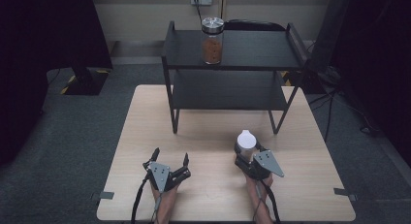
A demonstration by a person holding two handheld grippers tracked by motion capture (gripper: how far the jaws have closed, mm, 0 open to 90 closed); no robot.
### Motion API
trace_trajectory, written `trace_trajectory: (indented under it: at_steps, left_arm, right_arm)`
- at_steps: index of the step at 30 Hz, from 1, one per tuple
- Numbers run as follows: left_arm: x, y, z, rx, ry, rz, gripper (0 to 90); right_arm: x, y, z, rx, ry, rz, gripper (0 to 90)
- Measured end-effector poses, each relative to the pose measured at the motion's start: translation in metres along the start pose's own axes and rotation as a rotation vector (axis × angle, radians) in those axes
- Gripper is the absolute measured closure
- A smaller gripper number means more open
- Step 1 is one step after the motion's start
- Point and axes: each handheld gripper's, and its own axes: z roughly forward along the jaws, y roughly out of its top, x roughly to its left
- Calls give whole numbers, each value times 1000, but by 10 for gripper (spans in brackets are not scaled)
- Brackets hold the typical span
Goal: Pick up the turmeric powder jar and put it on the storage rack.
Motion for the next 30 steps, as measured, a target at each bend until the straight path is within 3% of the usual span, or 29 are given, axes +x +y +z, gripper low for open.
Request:
trace_trajectory:
  at_steps: [9,13,17,30]
  left_arm:
    - [0,0,0,0,2,0,1]
    - [0,0,0,0,1,1,1]
    - [0,0,0,0,2,0,1]
    - [0,0,0,0,2,0,1]
  right_arm:
    - [-10,9,-5,-1,24,-14,299]
    - [-18,14,-8,-2,67,-20,300]
    - [-29,18,-10,5,104,6,300]
    - [-39,37,-16,5,162,8,300]
